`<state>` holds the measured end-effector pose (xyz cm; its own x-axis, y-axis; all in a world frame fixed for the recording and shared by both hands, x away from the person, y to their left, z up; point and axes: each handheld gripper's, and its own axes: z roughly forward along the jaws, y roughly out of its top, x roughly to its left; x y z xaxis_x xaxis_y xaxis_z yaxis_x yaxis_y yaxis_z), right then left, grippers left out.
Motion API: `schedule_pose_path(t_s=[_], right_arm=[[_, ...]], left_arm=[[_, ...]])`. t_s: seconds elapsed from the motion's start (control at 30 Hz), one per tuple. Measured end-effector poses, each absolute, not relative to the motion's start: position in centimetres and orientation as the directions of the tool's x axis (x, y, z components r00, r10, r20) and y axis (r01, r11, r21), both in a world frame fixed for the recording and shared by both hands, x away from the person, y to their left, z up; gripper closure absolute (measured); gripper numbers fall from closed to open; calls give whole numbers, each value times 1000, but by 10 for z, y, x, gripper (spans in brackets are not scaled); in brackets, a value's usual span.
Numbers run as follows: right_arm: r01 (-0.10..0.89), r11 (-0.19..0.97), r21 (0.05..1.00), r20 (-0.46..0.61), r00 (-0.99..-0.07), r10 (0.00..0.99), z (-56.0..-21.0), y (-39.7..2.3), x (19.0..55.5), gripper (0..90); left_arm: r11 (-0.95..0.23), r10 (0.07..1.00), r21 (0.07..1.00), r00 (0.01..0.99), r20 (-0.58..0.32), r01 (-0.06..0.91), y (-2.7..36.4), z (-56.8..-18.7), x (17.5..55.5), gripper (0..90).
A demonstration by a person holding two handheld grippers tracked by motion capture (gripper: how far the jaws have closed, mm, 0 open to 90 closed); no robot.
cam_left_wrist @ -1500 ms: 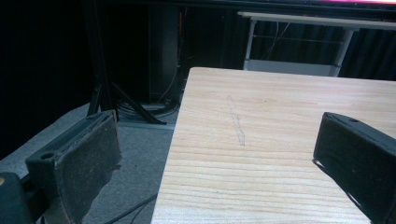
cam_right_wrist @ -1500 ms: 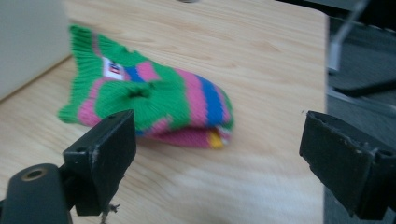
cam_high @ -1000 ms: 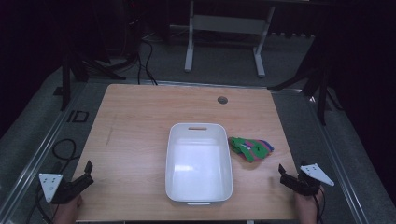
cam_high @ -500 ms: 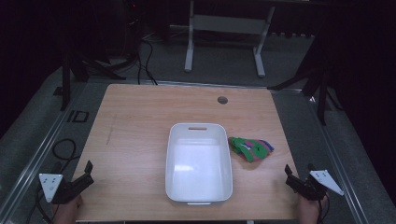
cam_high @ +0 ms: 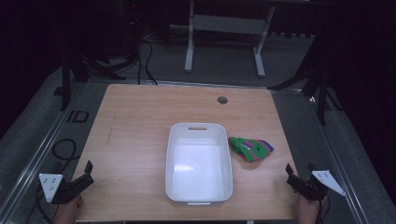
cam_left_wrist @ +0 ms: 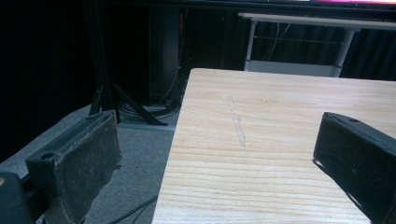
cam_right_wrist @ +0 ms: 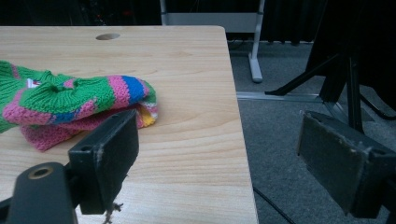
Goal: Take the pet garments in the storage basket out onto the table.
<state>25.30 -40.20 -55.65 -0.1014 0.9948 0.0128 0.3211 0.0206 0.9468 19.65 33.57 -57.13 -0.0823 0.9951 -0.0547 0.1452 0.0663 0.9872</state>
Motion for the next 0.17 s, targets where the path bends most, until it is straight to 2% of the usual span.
schedule_pose_path(t_s=[0.17], right_arm=[[331,21,943,12,-98,995,-556,-402,254,130]], left_arm=[[67,995,987,-82,-55,145,336,-571,196,11]])
